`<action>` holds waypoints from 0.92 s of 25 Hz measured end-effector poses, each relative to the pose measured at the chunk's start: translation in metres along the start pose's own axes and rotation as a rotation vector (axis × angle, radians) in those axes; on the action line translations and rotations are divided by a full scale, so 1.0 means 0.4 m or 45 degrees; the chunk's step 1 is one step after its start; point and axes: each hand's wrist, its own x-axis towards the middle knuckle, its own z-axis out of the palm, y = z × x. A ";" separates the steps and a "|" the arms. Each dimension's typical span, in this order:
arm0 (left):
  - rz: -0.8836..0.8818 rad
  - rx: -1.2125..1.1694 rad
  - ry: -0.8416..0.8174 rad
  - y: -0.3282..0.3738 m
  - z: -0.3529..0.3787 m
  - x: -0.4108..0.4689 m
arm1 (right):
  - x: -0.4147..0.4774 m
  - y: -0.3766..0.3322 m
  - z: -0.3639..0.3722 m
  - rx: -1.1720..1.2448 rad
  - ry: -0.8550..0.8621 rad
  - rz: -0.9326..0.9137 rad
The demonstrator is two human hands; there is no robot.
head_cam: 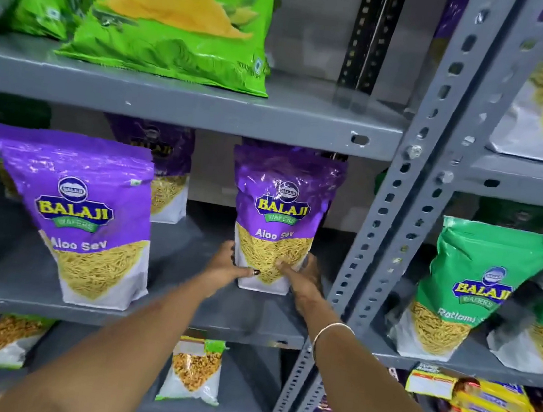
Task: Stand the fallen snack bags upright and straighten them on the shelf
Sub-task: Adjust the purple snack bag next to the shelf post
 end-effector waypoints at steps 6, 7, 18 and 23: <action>-0.018 0.123 0.078 -0.021 0.015 -0.013 | -0.045 -0.023 -0.015 -0.071 -0.018 0.051; -0.019 0.151 0.074 -0.024 0.010 -0.020 | -0.065 -0.030 -0.017 -0.054 -0.040 0.062; -0.006 0.337 0.147 -0.031 0.008 -0.150 | -0.182 -0.069 -0.033 -0.129 -0.187 0.230; -0.012 0.369 0.133 -0.026 0.005 -0.175 | -0.195 -0.083 -0.041 -0.284 -0.269 0.219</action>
